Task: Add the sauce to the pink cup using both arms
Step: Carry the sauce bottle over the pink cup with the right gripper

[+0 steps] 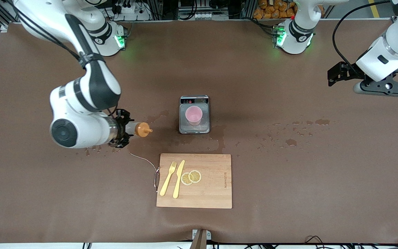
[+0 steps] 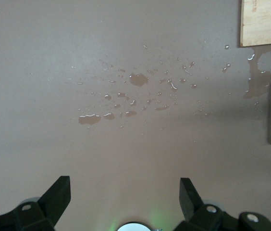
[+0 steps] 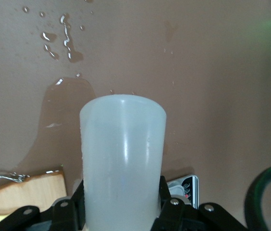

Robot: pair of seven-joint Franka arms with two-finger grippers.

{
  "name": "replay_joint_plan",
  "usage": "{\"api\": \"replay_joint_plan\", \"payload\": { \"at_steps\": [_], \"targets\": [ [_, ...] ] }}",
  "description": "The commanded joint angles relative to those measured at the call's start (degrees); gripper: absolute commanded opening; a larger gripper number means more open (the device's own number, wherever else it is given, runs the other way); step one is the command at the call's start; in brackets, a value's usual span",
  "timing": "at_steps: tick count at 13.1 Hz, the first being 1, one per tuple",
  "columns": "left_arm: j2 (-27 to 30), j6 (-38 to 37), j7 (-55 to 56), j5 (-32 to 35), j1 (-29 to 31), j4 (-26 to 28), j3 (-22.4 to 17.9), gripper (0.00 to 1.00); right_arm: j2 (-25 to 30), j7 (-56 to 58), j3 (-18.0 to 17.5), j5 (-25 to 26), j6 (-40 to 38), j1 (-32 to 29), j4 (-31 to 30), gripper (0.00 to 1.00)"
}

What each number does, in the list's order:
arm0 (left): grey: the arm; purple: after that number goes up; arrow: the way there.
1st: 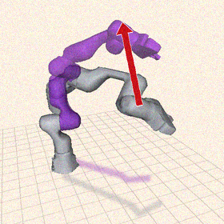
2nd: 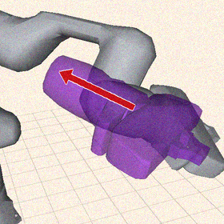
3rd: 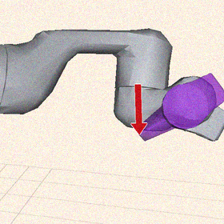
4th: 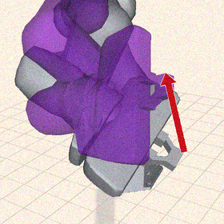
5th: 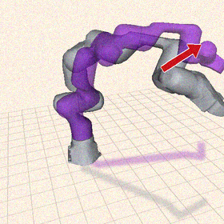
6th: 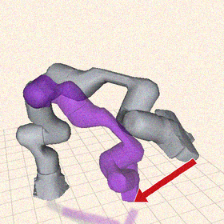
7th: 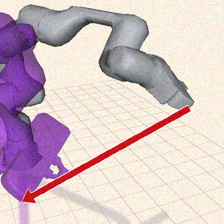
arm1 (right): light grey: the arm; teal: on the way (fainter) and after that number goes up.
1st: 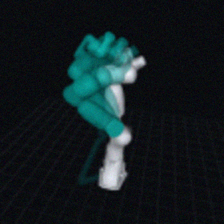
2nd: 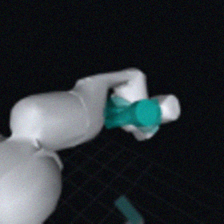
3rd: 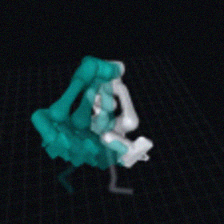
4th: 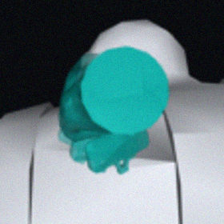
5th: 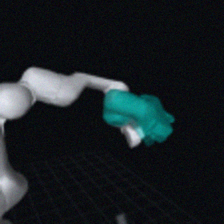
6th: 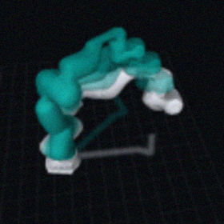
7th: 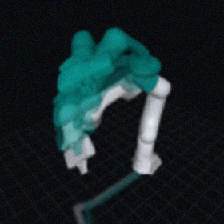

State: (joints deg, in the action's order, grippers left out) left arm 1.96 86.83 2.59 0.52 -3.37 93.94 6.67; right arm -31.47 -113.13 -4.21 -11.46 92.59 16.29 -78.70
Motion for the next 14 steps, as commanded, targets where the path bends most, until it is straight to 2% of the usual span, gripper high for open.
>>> {"api": "replay_joint_plan", "payload": {
  "at_steps": [1,4,9,14],
  "targets": [
    [0.24,-0.61,0.84,-0.61,0.65,-0.07,-0.08,1.0,1.33,-2.7,0.43,2.05,-1.7,1.72,-0.67,0.57],
    [0.42,-0.61,0.31,-1.13,2.23,0.37,0.01,1.0,1.42,-5.59,0.43,6.7,-5.66,5.24,-0.4,0.53],
    [0.86,-0.7,0.22,-3.59,2.41,-0.07,0.01,1.0,0.8,-10.79,0.43,8.55,-6.28,8.67,-0.4,0.54],
    [0.68,-0.96,0.39,-4.57,2.32,0.54,0.1,1.0,0.63,-14.47,0.43,12.42,-11.46,10.69,-0.23,0.54]
  ]
}}
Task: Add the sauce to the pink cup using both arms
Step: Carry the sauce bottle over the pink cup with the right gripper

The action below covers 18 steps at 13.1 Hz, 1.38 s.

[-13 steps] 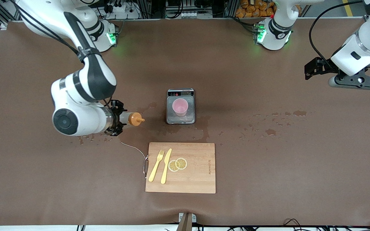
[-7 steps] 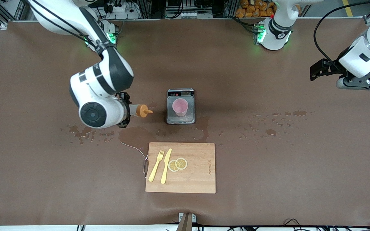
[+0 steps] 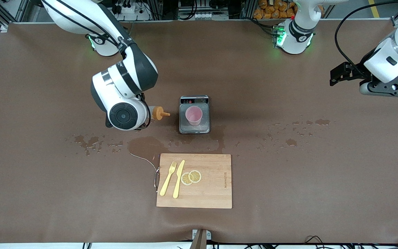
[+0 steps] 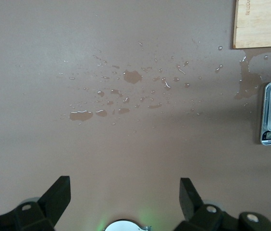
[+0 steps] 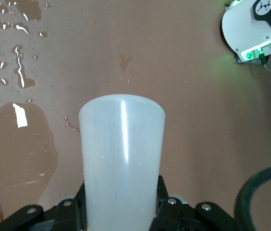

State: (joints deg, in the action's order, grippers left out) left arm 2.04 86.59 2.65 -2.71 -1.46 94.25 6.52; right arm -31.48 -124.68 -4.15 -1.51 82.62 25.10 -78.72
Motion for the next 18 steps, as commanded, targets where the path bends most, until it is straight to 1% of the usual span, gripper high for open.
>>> {"api": "replay_joint_plan", "payload": {
  "at_steps": [1,2,4,5,11,16,18],
  "targets": [
    [0.59,-0.72,0.34,-1.25,0.41,0.14,0.25,1.0,0.37,-4.07,0.46,3.0,-2.46,2.5,-0.12,0.54],
    [0.59,-0.72,0.25,-1.16,0.5,0.14,0.25,1.0,0.11,-5.04,0.46,3.35,-3.16,3.11,-0.12,0.54],
    [0.68,-0.72,-0.19,-1.16,0.58,0.23,0.25,1.0,-0.68,-6.62,0.46,6.16,-4.83,5.22,-0.12,0.54],
    [0.68,-0.63,-0.28,-1.07,0.5,0.23,0.16,1.0,-1.12,-7.41,0.55,6.69,-5.8,5.92,0.23,0.54],
    [0.59,-1.15,-0.45,-0.63,0.5,1.28,0.34,1.0,-6.83,-11.81,0.64,8.01,-12.3,8.92,6.9,0.54],
    [0.68,-1.95,-0.37,-0.81,0.41,1.28,0.51,1.0,-7.97,-11.82,0.64,10.47,-16.52,10.85,7.43,0.54],
    [0.59,-1.95,-0.1,-0.72,0.14,1.37,0.6,1.0,-9.55,-11.82,0.64,11.0,-19.42,11.81,9.8,0.54]
  ]
}}
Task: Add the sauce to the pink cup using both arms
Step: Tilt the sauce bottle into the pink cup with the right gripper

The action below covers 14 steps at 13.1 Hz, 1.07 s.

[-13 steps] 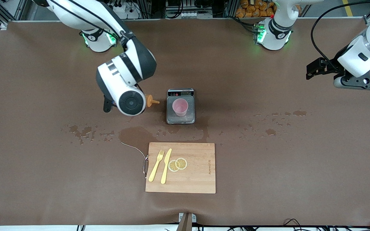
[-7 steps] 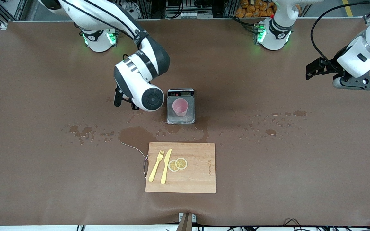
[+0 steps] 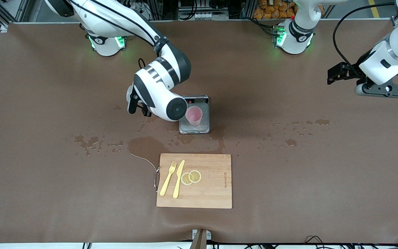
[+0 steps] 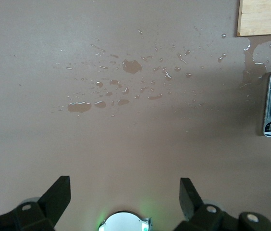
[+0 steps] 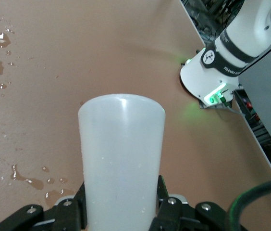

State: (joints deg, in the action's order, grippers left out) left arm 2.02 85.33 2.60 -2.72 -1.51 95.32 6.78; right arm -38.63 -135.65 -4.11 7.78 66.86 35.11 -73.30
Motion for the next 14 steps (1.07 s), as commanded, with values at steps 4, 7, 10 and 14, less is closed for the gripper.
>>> {"api": "replay_joint_plan", "payload": {
  "at_steps": [4,7,10,14],
  "targets": [
    [0.61,-0.78,-0.32,-0.71,0.54,0.22,0.25,1.0,-4.26,-0.93,0.68,1.71,-6.66,1.9,9.04,0.53],
    [0.7,-0.78,-0.32,-0.62,0.54,-0.31,-0.27,1.0,-4.35,-0.85,1.47,1.62,-5.87,0.14,10.11,0.5],
    [0.7,-0.78,-0.32,-0.62,1.24,-0.31,-0.36,1.0,-5.14,-0.85,1.47,1.71,-4.03,0.22,10.19,0.38],
    [0.7,-0.86,-0.05,-0.62,1.16,-0.31,0.16,1.0,-5.14,-0.93,1.47,1.62,-2.97,0.22,10.28,0.29]
  ]
}}
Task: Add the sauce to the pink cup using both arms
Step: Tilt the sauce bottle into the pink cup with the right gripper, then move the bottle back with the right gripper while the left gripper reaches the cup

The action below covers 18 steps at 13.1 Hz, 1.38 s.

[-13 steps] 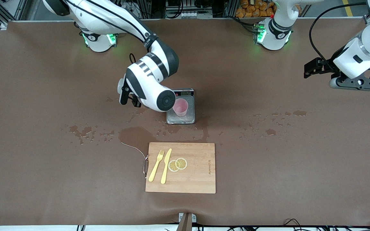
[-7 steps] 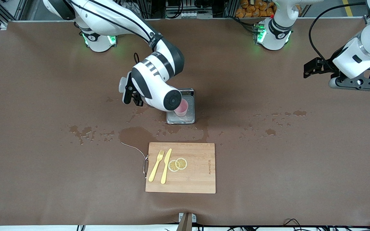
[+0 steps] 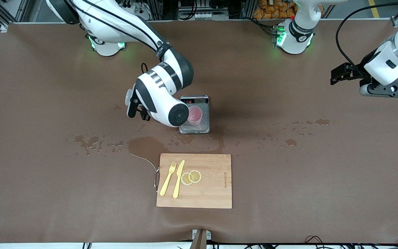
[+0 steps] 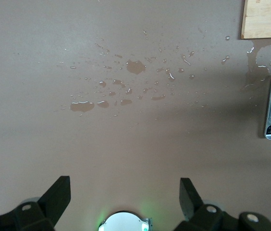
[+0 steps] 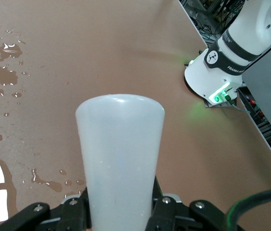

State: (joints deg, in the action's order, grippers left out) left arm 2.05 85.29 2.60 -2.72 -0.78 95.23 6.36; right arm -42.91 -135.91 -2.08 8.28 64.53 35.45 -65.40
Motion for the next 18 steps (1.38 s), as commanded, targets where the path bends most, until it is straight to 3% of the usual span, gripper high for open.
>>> {"api": "replay_joint_plan", "payload": {
  "at_steps": [1,11,15,18],
  "targets": [
    [0.5,-0.83,0.12,-0.62,0.42,-0.13,0.59,1.0,-0.86,-0.94,-0.55,1.13,-0.11,0.06,2.3,0.28],
    [-1.7,-1.53,0.83,-1.32,-0.37,0.05,0.85,1.0,-0.95,-1.03,-0.64,0.95,0.16,-0.11,2.21,0.19],
    [-3.1,-1.53,3.63,-1.32,-2.12,-0.13,1.11,1.0,-0.33,-0.5,-0.9,-0.1,2.08,-1.6,2.12,0.2],
    [-3.46,-1.45,4.87,-1.32,-3.0,-0.13,1.2,1.0,1.24,2.22,-1.17,-5.26,4.45,-5.37,2.21,0.2]
  ]
}}
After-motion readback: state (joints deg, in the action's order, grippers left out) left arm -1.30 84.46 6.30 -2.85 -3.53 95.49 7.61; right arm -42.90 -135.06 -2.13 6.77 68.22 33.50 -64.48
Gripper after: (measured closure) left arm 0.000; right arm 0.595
